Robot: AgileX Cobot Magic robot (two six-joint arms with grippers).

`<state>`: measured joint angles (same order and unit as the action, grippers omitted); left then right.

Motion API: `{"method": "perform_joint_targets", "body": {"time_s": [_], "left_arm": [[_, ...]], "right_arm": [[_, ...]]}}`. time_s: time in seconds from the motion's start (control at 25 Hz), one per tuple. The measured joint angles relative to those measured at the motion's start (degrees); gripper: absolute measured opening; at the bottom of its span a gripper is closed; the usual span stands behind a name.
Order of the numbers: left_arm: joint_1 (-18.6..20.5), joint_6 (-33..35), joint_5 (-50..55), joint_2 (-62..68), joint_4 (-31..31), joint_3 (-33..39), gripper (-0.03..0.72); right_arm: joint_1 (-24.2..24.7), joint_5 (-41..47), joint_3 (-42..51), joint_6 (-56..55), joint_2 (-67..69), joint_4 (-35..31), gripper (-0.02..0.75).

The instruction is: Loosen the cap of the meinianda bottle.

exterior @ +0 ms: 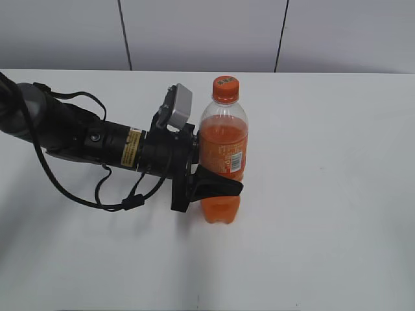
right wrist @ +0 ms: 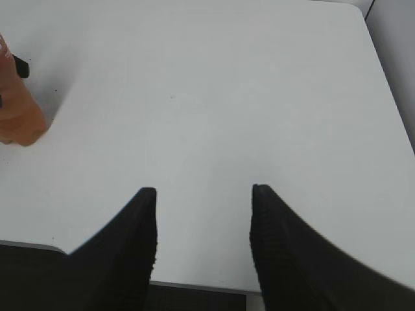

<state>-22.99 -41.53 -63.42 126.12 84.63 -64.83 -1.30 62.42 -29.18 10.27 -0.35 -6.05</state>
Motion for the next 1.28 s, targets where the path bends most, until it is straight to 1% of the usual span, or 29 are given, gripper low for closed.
{"method": "perform_joint_targets", "body": {"time_s": [0.92, 1.28], "left_arm": [[0.1, 0.0, -0.1, 0.0, 0.0, 0.0, 0.415], [0.1, 0.0, -0.1, 0.0, 0.0, 0.0, 0.415]], "right_arm": [[0.0, 0.0, 0.0, 0.0, 0.0, 0.0, 0.356], [0.0, -0.7, -0.5, 0.0, 0.0, 1.9, 0.356]]}}
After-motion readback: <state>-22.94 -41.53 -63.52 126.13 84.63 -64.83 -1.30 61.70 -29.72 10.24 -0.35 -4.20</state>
